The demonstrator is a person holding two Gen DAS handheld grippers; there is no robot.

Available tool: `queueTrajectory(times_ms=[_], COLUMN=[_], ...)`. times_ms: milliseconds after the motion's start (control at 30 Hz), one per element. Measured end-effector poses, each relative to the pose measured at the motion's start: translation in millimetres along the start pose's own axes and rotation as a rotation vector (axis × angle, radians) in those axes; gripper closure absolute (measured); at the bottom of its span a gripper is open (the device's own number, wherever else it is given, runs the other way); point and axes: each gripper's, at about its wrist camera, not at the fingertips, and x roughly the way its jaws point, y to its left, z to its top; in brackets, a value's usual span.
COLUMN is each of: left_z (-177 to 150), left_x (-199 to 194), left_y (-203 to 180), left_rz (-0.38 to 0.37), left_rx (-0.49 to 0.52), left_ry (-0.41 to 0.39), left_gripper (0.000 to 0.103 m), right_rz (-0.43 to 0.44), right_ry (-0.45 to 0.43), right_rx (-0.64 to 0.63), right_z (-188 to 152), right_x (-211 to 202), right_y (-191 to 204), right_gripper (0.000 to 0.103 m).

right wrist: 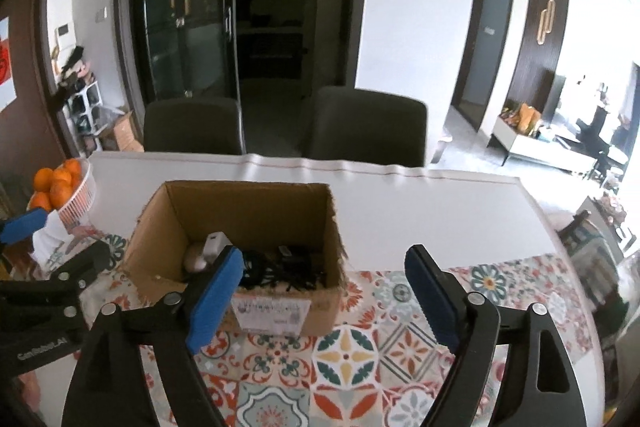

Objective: Organize rigid objects

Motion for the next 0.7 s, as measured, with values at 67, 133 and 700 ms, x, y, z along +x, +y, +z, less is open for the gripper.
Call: queueTrajectory(times_ms=[67,133,700], left_z=[-3.8,-8.5,-50.9], left_x=[-15.1,-30.8,-118.0], left_y=[0.1,0.4,-2.6], left_rz=[0.011,0.019,0.008], left_rx=[-0.001,-0.001,-0.016], left_ry=[-0.026,-0.054,-0.135], left_gripper=[0.003,0.001,0.0], right_rz=[-0.014,-0.012,-0.003], right_ry=[-0.014,-0.026,-0.078], right_rx=[0.004,0.015,0.079], right_z=[-5.1,-10.5,-62.4], right_x=[-16.4,-30.6,-122.5], right_y=[-1.6,-4.0,-9.0], right_gripper=[0.019,0.018,0.014])
